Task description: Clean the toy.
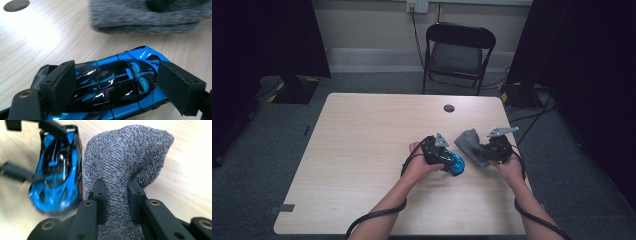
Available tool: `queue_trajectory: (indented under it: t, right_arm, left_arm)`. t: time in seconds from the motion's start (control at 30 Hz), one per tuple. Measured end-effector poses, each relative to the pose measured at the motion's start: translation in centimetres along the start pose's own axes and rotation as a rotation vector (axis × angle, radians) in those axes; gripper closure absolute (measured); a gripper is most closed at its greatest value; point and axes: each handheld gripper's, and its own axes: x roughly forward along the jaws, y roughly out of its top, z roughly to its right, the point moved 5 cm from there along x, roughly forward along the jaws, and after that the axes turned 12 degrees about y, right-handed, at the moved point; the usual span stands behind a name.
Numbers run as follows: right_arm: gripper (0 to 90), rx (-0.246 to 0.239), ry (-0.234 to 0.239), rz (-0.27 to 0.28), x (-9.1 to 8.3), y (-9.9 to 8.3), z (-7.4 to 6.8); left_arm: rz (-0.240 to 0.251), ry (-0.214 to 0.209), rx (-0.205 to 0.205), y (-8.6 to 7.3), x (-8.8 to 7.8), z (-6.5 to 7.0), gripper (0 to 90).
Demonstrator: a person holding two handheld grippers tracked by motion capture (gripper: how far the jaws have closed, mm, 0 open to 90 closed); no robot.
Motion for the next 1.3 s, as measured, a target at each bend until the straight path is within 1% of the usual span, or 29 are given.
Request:
queue_trajectory:
  t: [0.03, 0.1, 0.13, 0.17, 0.2, 0.33, 0.37, 0.4, 0.5, 0.6, 0.63, 0.67, 0.7, 0.77, 0.83, 1.1, 1.2, 1.3]
  right_arm:
    - [72.8, 0.0, 0.0, 0.0, 0.0, 0.0, 0.0]
    - [72.8, -0.016, -0.002, -0.015, 0.9, 0.8, 0.1]
    - [72.7, -0.03, -0.01, -0.033, 1.9, 1.4, 0.3]
    - [72.7, -0.03, -0.01, -0.033, 1.9, 1.4, 0.3]
    - [72.7, -0.038, -0.001, -0.036, 2.9, 2.2, 0.3]
    - [72.6, -0.059, 0.008, -0.046, 5.0, 3.7, 0.0]
    - [72.6, -0.059, 0.008, -0.046, 5.0, 3.7, 0.0]
    - [72.5, -0.068, 0.017, -0.053, 5.5, 4.0, -0.1]
    - [72.4, -0.102, 0.023, -0.09, 7.2, 4.6, -0.4]
    - [72.4, -0.108, 0.037, -0.106, 8.4, 4.7, -0.6]
    - [72.3, -0.109, 0.05, -0.116, 8.7, 4.6, -0.6]
    - [72.3, -0.104, 0.049, -0.123, 9.2, 4.4, -0.5]
    - [72.3, -0.104, 0.049, -0.123, 9.2, 4.4, -0.5]
    - [72.3, -0.081, 0.057, -0.111, 9.3, 4.4, -0.3]
    - [72.7, -0.08, 0.06, -0.108, 9.4, 4.3, -0.2]
    - [73.0, -0.097, 0.071, -0.109, 8.5, 3.6, -0.1]
    - [73.0, -0.1, 0.074, -0.109, 8.1, 3.3, -0.2]
    - [72.9, -0.113, 0.072, -0.115, 7.5, 2.9, -0.3]
  left_arm:
    - [0.0, 0.0, 0.0, 0.0, 0.0, 0.0, 15.6]
    - [0.003, -0.002, -0.002, 0.0, 0.0, 0.0, 15.5]
    - [0.006, -0.003, -0.003, 0.0, 0.0, 0.0, 15.6]
    - [0.006, -0.004, -0.003, 0.0, 0.0, -0.1, 15.6]
    - [0.006, -0.005, -0.002, 0.0, 0.0, -0.1, 15.5]
    - [0.003, -0.007, 0.002, 0.0, 0.0, 0.0, 15.3]
    - [0.002, -0.01, 0.001, 0.0, 0.0, -0.1, 15.3]
    - [0.003, -0.011, -0.003, 0.0, 0.0, -0.1, 15.3]
    - [0.007, -0.012, -0.009, -0.1, 0.0, -0.1, 15.2]
    - [0.018, -0.016, -0.012, -0.1, -0.1, -0.2, 15.2]
    - [0.018, -0.016, -0.013, -0.1, 0.0, -0.2, 15.2]
    - [0.016, -0.016, -0.015, -0.1, 0.0, -0.2, 15.2]
    - [0.015, -0.016, -0.019, -0.1, 0.0, -0.3, 15.2]
    - [0.013, -0.015, -0.02, -0.1, 0.0, -0.3, 15.2]
    - [0.014, -0.015, -0.022, -0.1, 0.0, -0.3, 15.2]
    - [0.015, -0.015, -0.031, -0.1, 0.0, -0.3, 15.4]
    - [0.012, -0.012, -0.026, 0.0, 0.0, -0.2, 15.4]
    - [0.01, -0.013, -0.023, 0.0, 0.0, -0.1, 15.4]
